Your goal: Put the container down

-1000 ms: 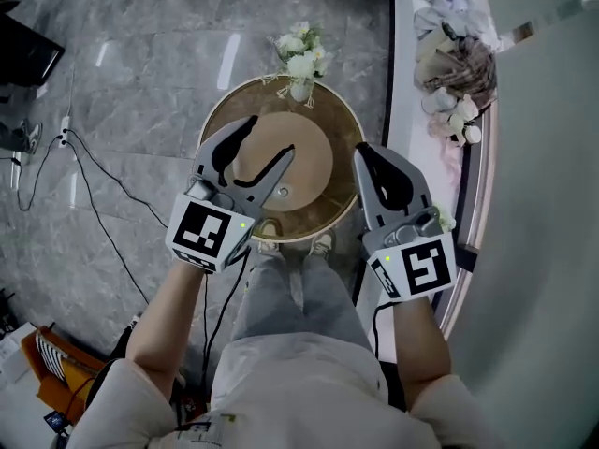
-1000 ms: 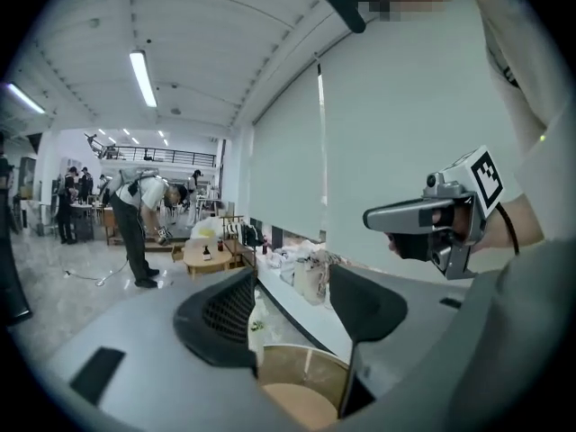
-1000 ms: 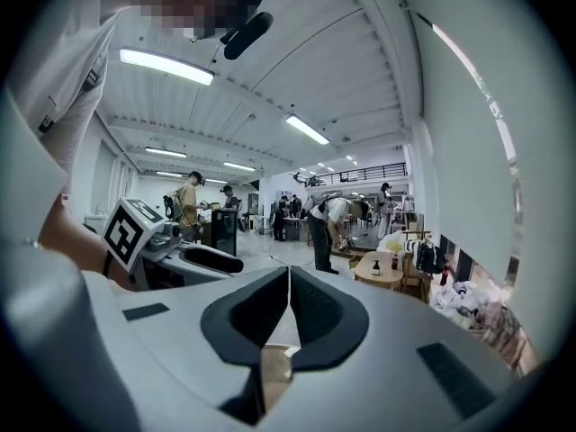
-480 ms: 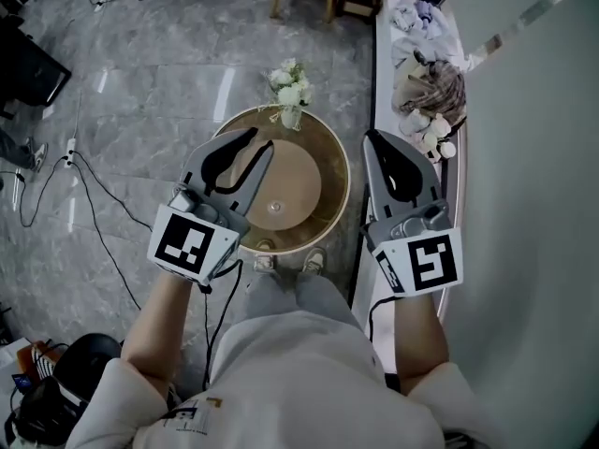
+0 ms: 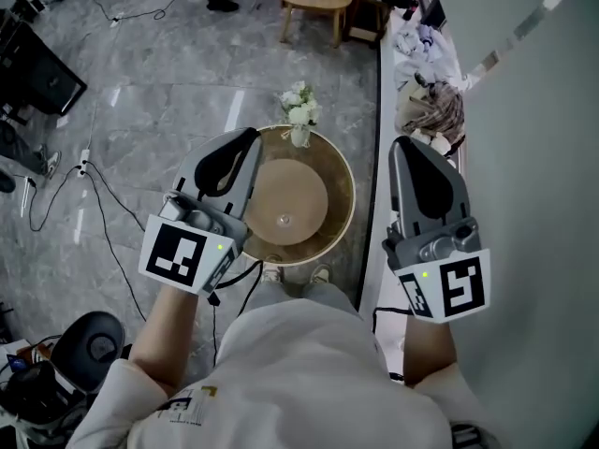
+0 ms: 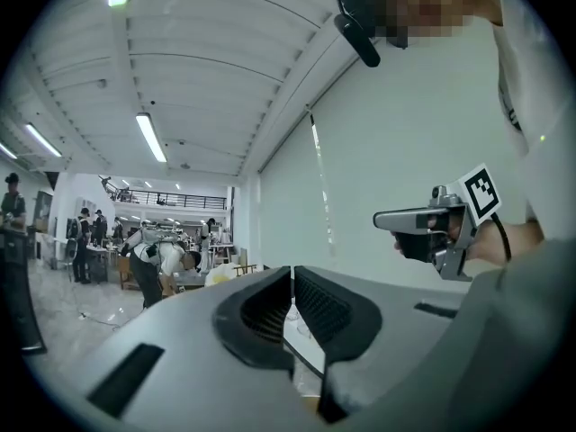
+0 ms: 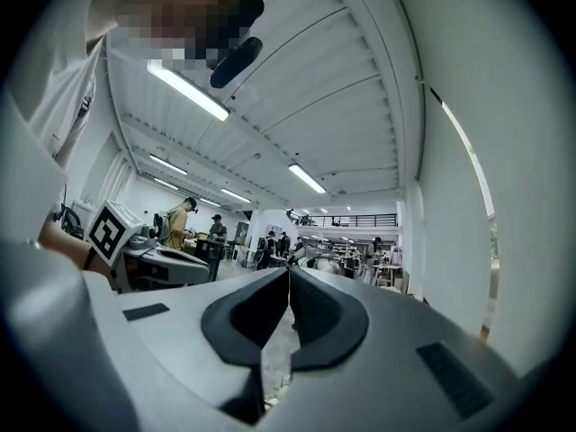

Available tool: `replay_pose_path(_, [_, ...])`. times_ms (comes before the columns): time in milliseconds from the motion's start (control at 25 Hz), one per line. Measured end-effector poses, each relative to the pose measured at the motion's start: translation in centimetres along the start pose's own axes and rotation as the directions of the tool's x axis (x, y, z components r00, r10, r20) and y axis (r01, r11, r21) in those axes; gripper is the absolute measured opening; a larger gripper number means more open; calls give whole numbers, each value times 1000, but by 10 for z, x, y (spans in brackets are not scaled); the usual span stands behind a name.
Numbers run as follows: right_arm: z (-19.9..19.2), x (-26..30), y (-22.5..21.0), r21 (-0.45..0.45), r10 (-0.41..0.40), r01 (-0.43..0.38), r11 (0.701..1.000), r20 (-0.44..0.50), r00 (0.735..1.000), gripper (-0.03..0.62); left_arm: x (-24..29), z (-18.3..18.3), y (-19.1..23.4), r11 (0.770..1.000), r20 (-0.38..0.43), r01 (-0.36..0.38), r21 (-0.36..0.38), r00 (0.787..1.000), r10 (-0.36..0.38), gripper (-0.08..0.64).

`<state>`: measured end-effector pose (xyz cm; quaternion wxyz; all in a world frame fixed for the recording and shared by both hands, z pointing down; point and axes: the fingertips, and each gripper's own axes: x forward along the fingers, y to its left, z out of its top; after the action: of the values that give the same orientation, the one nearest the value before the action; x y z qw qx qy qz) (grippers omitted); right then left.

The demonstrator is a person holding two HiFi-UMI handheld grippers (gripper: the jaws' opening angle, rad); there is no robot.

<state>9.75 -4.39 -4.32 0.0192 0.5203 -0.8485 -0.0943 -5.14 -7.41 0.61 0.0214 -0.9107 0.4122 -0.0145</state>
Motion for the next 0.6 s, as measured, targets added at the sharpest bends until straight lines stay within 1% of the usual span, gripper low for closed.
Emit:
replay_pose_path(160, [24,-9,6,-19,19,-19,1000,24,1000,11,-12,23,0,999,35,-20,40,999,19,14])
replay_pose_path(280, [35,-15,11,-27,30,-29,999,38,999,11,-18,34,-2,998,60,-32,56,998,29,11])
replay_pose_path(480, [27,-22,17,-49,53,-52,997,16,998,8,-25,38,-17,997,88,-18,74,996,12,11])
replay_pose_path(600, [22,-27,21,-40,61,-61,997,3,998,8,-30,34,-25,996,76,-6,90,997,0,11])
